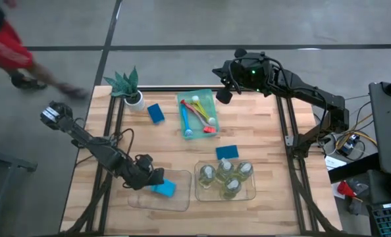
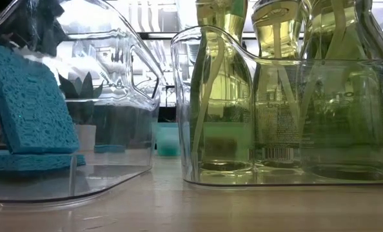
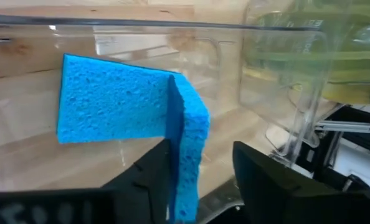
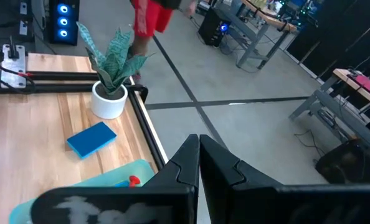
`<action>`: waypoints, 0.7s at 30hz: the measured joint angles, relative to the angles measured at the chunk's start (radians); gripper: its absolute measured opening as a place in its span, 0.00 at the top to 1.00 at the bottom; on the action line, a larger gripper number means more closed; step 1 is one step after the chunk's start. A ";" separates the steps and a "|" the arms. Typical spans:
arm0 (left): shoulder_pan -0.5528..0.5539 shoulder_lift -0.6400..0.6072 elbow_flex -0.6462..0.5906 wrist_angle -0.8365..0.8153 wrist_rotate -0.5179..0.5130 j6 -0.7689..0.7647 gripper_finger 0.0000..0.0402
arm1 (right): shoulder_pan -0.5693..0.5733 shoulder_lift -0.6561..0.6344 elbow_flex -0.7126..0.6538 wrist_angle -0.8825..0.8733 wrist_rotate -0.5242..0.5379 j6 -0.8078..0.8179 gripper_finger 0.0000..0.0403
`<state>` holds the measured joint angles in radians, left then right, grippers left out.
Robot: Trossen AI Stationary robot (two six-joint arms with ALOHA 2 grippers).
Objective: Pick & Place Kitchen Sink Supplies
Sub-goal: Put the blue sponge into the left transparent bin
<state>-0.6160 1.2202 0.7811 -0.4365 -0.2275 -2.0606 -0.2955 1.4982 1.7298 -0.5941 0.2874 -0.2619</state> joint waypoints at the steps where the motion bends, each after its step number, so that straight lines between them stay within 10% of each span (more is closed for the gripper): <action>1: 0.000 -0.011 0.000 0.000 0.000 0.001 0.59 | 0.000 0.000 0.000 0.000 0.000 0.000 0.98; 13: 0.006 -0.224 0.004 -0.050 -0.060 0.009 0.54 | 0.000 0.000 0.000 0.002 0.000 0.000 0.98; 21: 0.061 -0.332 0.046 -0.010 -0.501 0.315 0.54 | 0.000 0.000 0.000 0.002 0.000 -0.003 0.98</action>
<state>-0.5547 0.8882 0.8275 -0.4463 -0.7286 -1.7458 -0.2955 1.4986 1.7298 -0.5926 0.2874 -0.2647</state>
